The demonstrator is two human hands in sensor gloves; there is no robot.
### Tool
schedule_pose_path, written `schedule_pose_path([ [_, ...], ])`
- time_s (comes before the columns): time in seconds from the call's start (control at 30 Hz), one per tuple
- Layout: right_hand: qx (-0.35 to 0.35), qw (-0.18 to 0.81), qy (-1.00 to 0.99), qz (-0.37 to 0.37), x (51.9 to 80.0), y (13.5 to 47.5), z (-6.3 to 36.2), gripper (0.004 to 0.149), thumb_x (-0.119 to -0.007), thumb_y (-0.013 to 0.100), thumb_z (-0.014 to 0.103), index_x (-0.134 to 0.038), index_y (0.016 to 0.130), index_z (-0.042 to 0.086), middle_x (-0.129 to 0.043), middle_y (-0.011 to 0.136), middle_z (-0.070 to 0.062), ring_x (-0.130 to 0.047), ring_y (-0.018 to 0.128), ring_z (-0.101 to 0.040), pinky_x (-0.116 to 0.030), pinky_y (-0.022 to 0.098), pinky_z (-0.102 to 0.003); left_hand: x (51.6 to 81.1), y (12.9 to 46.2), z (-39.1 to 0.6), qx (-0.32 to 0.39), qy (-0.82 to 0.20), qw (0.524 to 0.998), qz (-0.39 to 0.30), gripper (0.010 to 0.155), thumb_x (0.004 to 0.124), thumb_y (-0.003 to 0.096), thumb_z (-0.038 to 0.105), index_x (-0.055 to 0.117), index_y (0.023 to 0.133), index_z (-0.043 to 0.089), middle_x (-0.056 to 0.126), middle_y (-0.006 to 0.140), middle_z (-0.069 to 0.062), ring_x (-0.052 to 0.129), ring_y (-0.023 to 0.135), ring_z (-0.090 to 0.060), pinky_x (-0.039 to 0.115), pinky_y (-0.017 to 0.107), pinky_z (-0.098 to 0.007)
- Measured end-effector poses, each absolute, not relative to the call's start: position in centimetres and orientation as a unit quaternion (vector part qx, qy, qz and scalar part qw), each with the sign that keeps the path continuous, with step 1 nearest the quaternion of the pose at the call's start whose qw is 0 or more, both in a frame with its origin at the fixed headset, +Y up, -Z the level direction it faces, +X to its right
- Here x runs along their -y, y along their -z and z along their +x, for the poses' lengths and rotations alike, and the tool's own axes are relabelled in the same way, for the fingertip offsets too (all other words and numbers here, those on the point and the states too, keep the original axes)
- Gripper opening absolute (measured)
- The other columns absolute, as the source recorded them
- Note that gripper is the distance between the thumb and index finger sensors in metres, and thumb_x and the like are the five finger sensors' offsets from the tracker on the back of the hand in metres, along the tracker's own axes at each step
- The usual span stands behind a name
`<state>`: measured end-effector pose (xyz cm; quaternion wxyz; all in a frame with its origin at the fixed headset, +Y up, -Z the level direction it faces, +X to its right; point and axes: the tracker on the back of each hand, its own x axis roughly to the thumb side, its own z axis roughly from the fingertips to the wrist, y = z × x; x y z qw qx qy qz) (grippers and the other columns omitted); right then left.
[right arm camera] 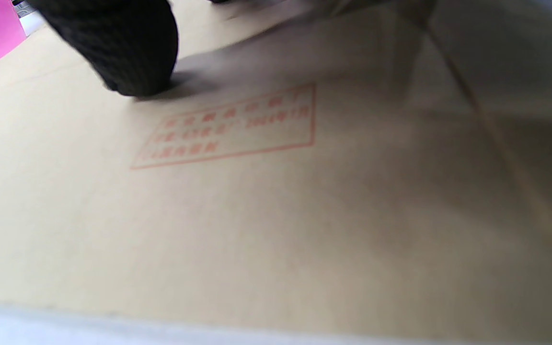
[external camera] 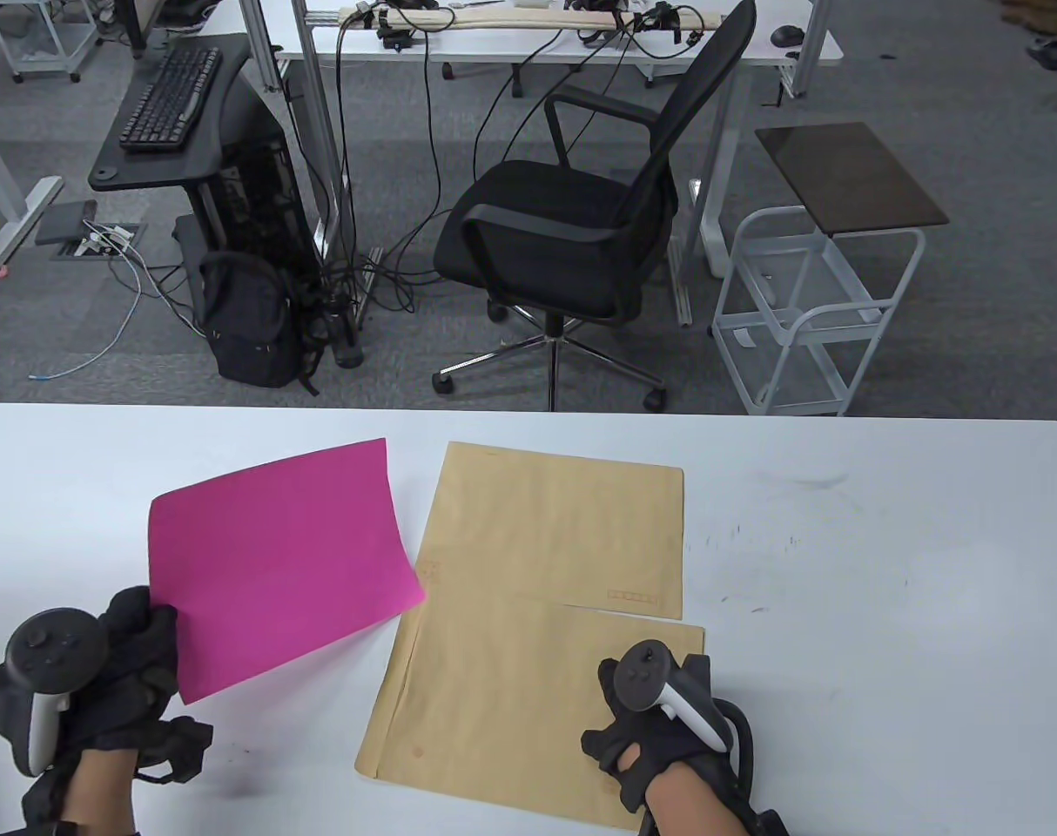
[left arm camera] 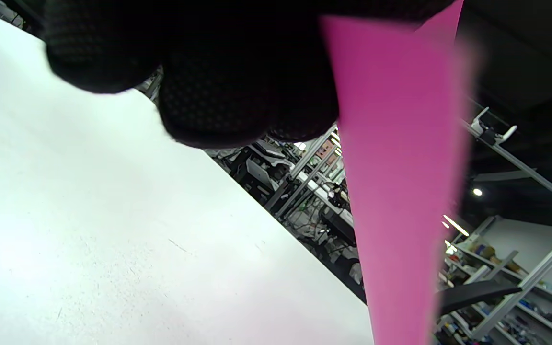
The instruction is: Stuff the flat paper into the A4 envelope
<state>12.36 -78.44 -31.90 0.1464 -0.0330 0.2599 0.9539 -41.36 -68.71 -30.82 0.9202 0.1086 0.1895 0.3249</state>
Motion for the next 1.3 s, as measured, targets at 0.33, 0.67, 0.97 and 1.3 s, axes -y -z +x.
schedule_pose_path([
  [0.33,-0.261,0.147,-0.954,-0.033,78.4,31.9,12.3,0.079,-0.085,0.048,0.058,-0.037,0.109,0.042,-0.018,0.111,0.001,-0.024,0.104,-0.037,-0.033,0.072,-0.063,68.5,30.7,-41.6,-0.188,-0.332,0.918,0.11,0.043,0.08,0.0446,0.036,0.086,0.084,0.021,0.106,0.056,0.011,0.112,0.036,-0.016,0.096,0.034,-0.04],
  [0.67,-0.26,0.146,-0.954,-0.034,78.4,31.9,12.3,0.079,-0.085,0.048,0.058,-0.037,0.109,0.042,-0.018,0.111,0.001,-0.024,0.104,-0.036,-0.033,0.072,-0.063,68.5,30.8,-41.7,-0.182,-0.327,0.924,0.082,0.043,0.08,0.0445,0.036,0.087,0.084,0.021,0.106,0.055,0.011,0.112,0.037,-0.016,0.095,0.035,-0.041],
  [0.97,-0.26,0.148,-0.953,-0.036,78.4,31.9,12.4,0.078,-0.085,0.048,0.058,-0.037,0.109,0.042,-0.018,0.111,0.001,-0.024,0.104,-0.036,-0.033,0.072,-0.063,69.1,31.3,-42.3,-0.172,-0.337,0.926,-0.006,0.043,0.081,0.0445,0.036,0.088,0.084,0.02,0.106,0.055,0.01,0.112,0.036,-0.016,0.095,0.035,-0.041],
  [1.3,-0.261,0.149,-0.953,-0.037,78.4,31.9,12.4,0.078,-0.085,0.048,0.058,-0.037,0.109,0.042,-0.018,0.111,0.002,-0.024,0.104,-0.036,-0.032,0.072,-0.063,69.8,31.5,-43.5,-0.161,-0.342,0.921,-0.096,0.043,0.081,0.0451,0.036,0.087,0.085,0.022,0.106,0.057,0.011,0.111,0.039,-0.016,0.095,0.038,-0.041],
])
